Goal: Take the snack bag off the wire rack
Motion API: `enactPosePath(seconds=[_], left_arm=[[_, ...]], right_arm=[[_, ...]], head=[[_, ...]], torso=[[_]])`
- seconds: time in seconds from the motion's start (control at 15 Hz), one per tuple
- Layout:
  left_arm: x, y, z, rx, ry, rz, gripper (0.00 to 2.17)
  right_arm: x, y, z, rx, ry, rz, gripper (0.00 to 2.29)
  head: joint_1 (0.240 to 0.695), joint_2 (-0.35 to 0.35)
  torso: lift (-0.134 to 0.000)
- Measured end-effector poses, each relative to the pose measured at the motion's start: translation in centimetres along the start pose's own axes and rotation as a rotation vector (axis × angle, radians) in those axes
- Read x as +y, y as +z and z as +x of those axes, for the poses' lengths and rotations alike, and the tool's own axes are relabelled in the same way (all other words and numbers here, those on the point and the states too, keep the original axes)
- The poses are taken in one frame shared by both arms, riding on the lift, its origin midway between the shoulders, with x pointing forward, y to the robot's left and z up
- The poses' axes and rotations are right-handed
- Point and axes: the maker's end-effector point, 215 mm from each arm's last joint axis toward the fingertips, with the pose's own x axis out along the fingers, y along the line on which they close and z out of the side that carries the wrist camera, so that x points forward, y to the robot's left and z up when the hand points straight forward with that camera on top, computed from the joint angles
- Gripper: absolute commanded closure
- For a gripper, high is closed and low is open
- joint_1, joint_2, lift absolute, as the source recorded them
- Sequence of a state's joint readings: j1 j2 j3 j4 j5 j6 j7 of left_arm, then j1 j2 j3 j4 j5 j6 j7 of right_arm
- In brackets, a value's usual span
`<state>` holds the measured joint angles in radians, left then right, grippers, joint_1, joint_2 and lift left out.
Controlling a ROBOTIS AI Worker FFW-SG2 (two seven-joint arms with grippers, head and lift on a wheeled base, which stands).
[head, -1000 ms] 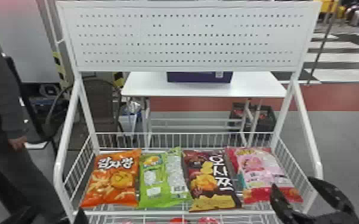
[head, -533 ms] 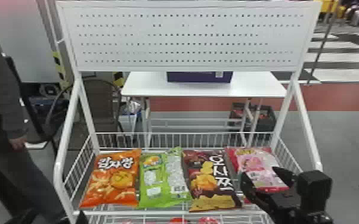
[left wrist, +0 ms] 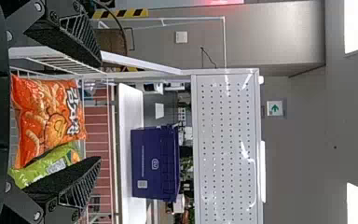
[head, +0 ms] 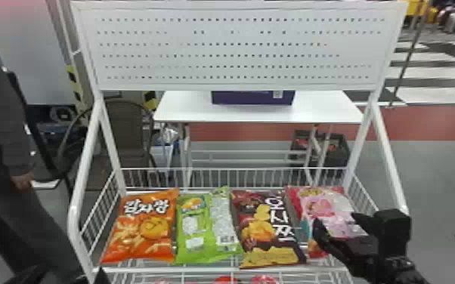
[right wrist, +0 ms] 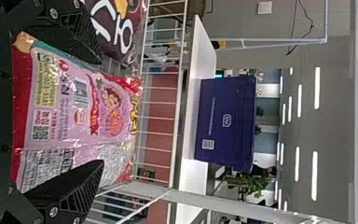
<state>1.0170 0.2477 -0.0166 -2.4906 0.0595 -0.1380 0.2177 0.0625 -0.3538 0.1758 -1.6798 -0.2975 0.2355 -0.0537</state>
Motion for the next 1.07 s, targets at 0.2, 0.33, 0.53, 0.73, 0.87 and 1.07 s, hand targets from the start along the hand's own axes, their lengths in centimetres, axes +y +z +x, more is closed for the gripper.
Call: enactPosePath(seconds=[0.2, 0.33, 0.53, 0.73, 0.87, 1.07], left_arm=[[-0.3, -0.1, -0.1, 0.001, -0.004, -0.001, 0.19], [-0.4, 0.1, -0.3, -0.004, -0.007, -0.003, 0.19], [-0.5, 0.3, -0.3, -0.008, -0.01, -0.004, 0.19], [-0.5, 0.5, -0.4, -0.019, -0.014, -0.006, 0.19], [-0.5, 0.5, -0.4, -0.021, -0.015, -0.007, 0.19], [-0.6, 0.6, -0.3, -0.023, -0.016, -0.007, 0.19]], right_arm=[[-0.7, -1.2, 0.1, 0.025, -0.009, -0.001, 0.15], [-0.8, -2.1, 0.0, 0.049, -0.01, 0.008, 0.2], [-0.7, -3.6, -0.4, 0.081, -0.011, 0.027, 0.38], [-0.7, -4.6, -0.8, 0.113, -0.011, 0.035, 1.43], [-0.8, -4.7, -1.1, 0.122, -0.012, 0.041, 1.8], [-0.8, -4.8, -1.4, 0.14, -0.01, 0.058, 1.96]], head=[[0.499, 0.0], [0.499, 0.0], [0.499, 0.0], [0.499, 0.0], [0.499, 0.0], [0.499, 0.0]], torso=[[0.0], [0.0], [0.0], [0.0], [0.0], [0.0]])
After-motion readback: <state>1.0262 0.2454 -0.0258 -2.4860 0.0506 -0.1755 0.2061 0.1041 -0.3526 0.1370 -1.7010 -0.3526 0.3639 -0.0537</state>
